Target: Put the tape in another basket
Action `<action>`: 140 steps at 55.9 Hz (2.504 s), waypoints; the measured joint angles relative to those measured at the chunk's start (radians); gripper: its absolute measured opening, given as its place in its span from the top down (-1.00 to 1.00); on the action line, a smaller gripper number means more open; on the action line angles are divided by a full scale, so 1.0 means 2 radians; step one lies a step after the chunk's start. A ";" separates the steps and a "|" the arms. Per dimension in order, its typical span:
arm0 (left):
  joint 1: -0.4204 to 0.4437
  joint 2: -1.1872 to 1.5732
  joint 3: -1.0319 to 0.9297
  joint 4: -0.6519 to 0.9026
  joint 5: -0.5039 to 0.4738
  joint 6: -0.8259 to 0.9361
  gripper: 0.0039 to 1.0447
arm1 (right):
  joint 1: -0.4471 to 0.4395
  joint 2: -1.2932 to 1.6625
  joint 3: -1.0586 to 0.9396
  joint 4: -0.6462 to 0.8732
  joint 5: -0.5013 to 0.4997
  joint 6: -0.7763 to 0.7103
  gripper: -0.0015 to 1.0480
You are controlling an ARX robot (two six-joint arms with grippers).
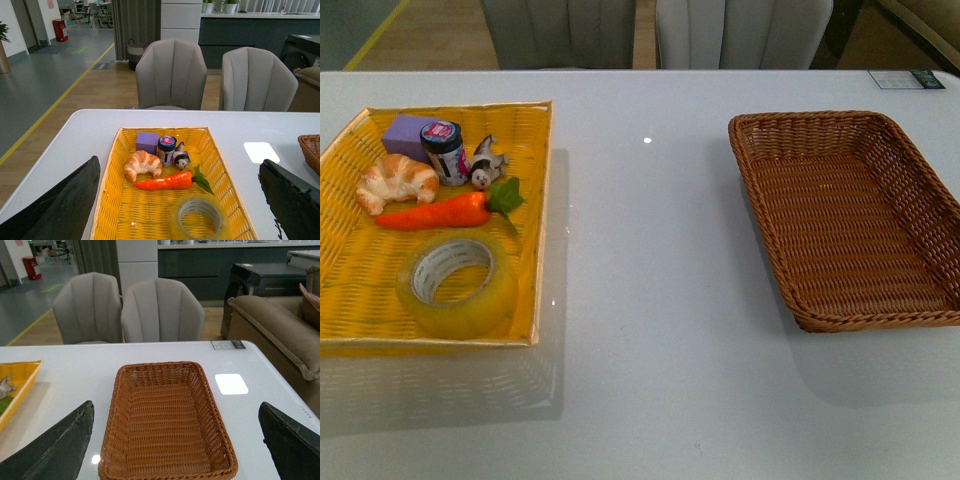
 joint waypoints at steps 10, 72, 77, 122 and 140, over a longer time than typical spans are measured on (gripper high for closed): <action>0.015 0.205 0.061 0.122 0.023 -0.084 -0.83 | 0.000 0.000 0.000 0.000 -0.001 0.000 -0.83; 0.000 1.044 0.314 0.451 0.021 0.034 -0.83 | 0.000 0.000 0.000 0.000 -0.001 0.000 -0.83; 0.000 1.058 0.327 0.445 0.015 0.041 -0.83 | 0.000 0.000 0.000 0.000 -0.001 0.000 -0.83; -0.011 1.039 0.330 0.422 0.008 0.025 0.70 | 0.000 0.000 0.000 0.000 -0.001 0.000 -0.83; -0.032 0.851 0.310 0.367 0.032 -0.034 0.70 | 0.000 0.000 0.000 0.000 -0.001 0.000 -0.83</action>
